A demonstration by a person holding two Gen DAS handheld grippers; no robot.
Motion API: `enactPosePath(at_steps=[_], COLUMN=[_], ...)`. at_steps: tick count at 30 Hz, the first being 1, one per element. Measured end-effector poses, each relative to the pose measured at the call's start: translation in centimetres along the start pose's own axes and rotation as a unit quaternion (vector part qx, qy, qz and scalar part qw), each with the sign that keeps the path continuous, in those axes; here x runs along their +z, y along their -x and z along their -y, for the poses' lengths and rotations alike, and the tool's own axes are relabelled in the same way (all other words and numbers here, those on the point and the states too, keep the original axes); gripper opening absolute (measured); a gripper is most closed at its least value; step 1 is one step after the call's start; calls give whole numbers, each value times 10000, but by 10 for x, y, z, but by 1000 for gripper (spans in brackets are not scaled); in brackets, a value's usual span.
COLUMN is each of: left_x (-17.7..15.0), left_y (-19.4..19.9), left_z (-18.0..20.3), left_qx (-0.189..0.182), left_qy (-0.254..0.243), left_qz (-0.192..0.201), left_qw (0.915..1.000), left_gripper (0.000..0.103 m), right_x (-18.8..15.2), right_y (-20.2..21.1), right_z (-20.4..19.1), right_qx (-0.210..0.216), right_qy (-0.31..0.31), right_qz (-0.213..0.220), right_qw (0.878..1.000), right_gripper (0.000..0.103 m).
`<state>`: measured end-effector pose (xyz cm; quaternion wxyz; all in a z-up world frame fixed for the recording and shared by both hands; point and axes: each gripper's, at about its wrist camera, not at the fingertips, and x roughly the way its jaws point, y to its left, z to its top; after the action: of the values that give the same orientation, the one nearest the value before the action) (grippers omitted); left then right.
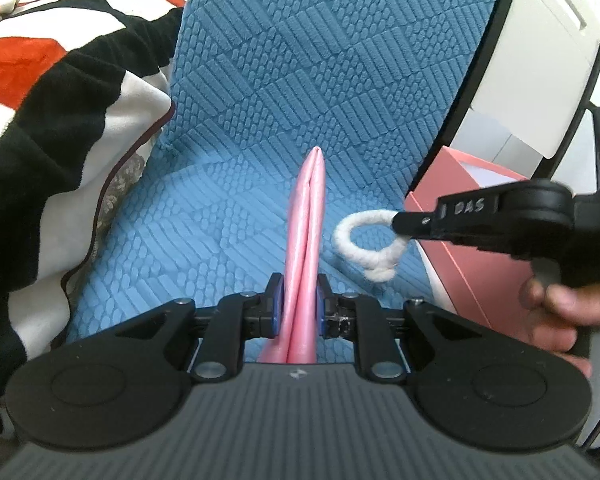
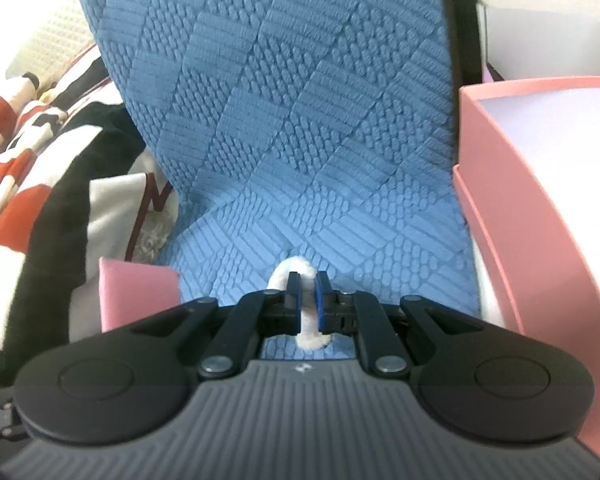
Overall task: Organize objects
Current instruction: 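Carry the white loop with the right gripper to the strip tip in the left gripper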
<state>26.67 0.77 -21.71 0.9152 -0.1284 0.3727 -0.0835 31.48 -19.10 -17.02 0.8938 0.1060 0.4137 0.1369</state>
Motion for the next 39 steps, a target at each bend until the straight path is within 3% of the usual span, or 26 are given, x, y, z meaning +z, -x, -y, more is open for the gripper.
enactPosePath(at_steps=[10,26,32,39], left_x=[0,1,0,-1], left_y=[11,18,18,17], left_z=[4,13,13,13], left_qx=[-185,-338,-310,-278], left_qy=[-106,-439,-526,-558], left_qz=[100,199,197,200], left_qw=[9997,9983,9979,9979], left_gripper=[19,19,19,19], right_x=[18,55,53,35], right_y=[43,114,101,62], right_z=[-2,-57,-66,-73], right_qx=[31,708,1112,1047], right_qy=[9,423,118,-87], right_qz=[240,850,515,-116], right_qw=[9997,9930,9924,9944], right_gripper=[10,10,10,10])
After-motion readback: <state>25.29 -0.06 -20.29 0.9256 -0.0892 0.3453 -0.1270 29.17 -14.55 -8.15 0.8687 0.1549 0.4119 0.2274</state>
